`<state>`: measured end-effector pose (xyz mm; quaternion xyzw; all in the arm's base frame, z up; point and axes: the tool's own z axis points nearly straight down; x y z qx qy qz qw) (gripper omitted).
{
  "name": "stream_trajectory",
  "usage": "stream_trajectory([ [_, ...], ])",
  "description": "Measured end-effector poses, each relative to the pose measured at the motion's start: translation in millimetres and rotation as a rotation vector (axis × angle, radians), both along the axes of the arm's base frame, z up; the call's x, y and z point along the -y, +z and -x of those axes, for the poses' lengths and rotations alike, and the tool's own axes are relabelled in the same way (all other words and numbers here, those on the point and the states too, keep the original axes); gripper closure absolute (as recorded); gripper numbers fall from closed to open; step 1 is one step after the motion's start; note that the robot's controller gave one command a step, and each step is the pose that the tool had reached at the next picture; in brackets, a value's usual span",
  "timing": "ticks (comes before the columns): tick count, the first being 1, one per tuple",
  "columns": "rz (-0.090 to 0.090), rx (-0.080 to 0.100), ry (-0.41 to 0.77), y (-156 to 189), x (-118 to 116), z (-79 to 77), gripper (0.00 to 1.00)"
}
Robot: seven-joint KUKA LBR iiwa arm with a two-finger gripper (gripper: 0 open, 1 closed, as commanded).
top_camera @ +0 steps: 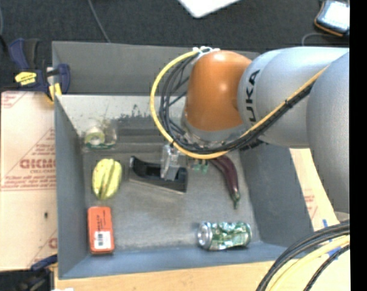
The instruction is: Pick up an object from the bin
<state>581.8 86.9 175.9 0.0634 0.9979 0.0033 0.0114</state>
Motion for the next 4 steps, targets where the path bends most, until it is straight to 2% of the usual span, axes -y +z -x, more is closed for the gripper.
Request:
stream_trajectory([
  [1,0.002,-0.009,0.015,33,-2,1.0,1.00],
  [2,0.000,0.020,0.042,28,-10,-9.6,1.00],
  [3,0.011,0.004,0.319,-88,-40,-7.9,0.00],
  [4,0.012,0.011,0.324,-93,-43,-10.5,1.00],
])
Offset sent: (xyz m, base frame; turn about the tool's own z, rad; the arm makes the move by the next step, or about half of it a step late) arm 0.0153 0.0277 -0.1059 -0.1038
